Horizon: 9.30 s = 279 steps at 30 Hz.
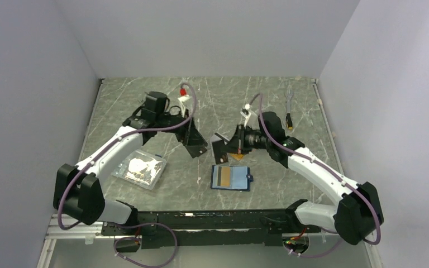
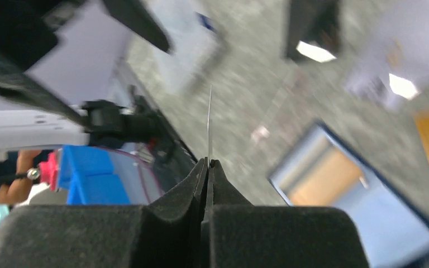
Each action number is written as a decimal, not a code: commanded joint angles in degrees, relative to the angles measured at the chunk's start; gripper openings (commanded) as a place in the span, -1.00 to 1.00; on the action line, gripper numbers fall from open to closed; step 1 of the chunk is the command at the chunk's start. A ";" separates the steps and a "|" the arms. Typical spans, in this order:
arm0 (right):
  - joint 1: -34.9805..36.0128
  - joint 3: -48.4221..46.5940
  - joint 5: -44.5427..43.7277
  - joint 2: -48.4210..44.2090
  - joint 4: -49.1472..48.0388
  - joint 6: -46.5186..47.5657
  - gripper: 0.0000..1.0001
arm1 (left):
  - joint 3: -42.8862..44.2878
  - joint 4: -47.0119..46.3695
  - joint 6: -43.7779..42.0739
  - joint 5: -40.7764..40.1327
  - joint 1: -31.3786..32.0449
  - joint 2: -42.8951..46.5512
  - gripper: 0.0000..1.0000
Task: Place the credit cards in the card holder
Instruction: Insert the credit card into the card holder.
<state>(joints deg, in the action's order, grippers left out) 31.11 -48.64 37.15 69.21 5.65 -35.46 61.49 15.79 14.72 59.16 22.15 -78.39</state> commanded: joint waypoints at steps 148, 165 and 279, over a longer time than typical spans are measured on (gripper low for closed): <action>4.83 16.28 -39.60 -10.23 32.97 -11.83 -1.00 | 6.73 14.35 -46.46 -42.54 30.29 -23.42 -0.61; 5.27 18.73 -32.30 -3.42 25.04 -10.57 -1.00 | 7.11 14.82 -47.94 -42.23 30.18 -25.07 -0.65; -1.23 27.75 -9.01 -14.06 -0.41 -9.46 -1.00 | 13.05 21.13 -47.00 -31.81 21.49 -16.92 -0.55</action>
<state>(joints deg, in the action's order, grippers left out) 29.76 -18.06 25.78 54.65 9.39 -46.02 74.59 33.71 -32.42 22.35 47.03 -100.92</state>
